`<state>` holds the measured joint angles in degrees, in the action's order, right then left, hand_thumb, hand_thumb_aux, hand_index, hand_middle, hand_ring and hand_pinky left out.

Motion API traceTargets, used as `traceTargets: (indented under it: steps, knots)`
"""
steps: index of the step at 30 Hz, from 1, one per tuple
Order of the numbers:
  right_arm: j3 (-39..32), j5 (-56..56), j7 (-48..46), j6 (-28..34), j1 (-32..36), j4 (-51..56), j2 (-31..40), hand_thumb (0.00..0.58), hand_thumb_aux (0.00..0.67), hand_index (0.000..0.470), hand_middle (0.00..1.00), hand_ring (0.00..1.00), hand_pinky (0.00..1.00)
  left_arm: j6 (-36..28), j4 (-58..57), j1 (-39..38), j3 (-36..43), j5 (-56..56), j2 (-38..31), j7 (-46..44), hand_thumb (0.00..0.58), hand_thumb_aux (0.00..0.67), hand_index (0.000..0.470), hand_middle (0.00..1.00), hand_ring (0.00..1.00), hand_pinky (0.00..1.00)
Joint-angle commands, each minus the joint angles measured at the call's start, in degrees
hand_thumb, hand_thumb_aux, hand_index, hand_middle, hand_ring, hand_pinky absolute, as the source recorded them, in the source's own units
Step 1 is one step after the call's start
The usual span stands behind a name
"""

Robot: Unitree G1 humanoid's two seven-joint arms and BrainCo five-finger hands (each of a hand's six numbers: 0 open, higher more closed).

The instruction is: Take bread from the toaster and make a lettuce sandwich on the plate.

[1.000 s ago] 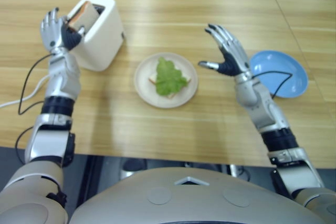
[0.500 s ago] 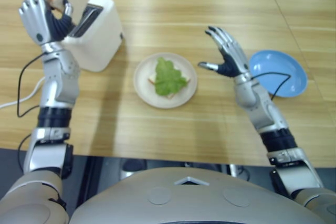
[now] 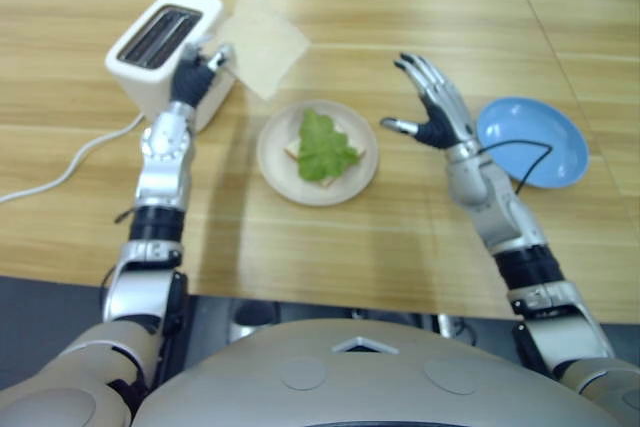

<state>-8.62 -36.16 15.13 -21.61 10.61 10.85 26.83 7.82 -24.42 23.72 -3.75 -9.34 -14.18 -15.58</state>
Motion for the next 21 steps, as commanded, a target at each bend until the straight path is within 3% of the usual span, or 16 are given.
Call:
traceTargets:
  steps: [1, 11, 21]
  knots:
    - [0.80, 0.86, 0.16, -0.04, -0.28, 0.94, -0.08, 0.000, 0.000, 0.000, 0.00, 0.00, 0.00, -2.97, -1.56, -0.56, 2.19, -0.08, 2.49, -2.87, 0.580, 0.670, 0.460, 1.00, 1.00, 1.00]
    - [0.17, 0.09, 0.96, 0.14, -0.03, 2.26, -0.30, 0.000, 0.000, 0.000, 0.00, 0.00, 0.00, -7.83, -0.71, -4.29, 8.08, 3.15, 8.95, -3.94, 0.580, 0.670, 0.460, 1.00, 1.00, 1.00]
    - [-1.56, -2.49, 0.90, 0.25, -0.15, 1.18, -0.02, 0.000, 0.000, 0.000, 0.00, 0.00, 0.00, -9.59, -0.96, -5.31, 12.18, 12.10, 6.79, 0.27, 0.580, 0.670, 0.460, 1.00, 1.00, 1.00]
